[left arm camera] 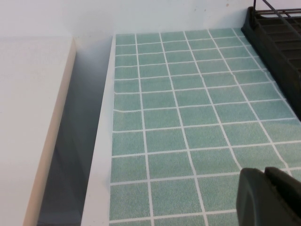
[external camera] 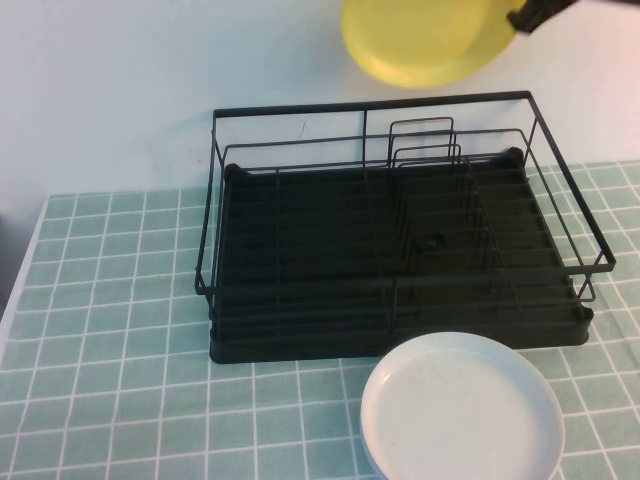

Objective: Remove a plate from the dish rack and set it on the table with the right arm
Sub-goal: Place the plate from the table

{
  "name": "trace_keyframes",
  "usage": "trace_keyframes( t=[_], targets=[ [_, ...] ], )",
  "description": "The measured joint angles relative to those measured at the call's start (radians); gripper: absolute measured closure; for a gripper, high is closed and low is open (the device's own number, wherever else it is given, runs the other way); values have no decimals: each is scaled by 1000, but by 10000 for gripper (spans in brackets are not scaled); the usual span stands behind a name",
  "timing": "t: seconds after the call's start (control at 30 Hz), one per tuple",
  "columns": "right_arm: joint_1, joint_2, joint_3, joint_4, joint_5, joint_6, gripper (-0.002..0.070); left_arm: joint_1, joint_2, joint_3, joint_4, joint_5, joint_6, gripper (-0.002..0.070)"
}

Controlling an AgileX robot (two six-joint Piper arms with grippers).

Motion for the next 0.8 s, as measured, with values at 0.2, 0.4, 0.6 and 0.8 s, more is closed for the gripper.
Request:
trace_keyframes(
  t=[0.2, 0.4, 0.6, 0.8],
  targets=[
    [0, -235, 0, -71, 154, 166, 660, 0, 0, 0, 0, 0, 0, 678],
    [1, -459, -10, -313, 448, 503, 661, 0, 0, 0, 0, 0, 0, 678],
    [1, -535, -10, -606, 842, 854, 661, 0, 0, 0, 0, 0, 2, 678],
    [1, -539, 176, -600, 965, 979, 661, 0, 0, 0, 0, 0, 2, 678]
  ],
)
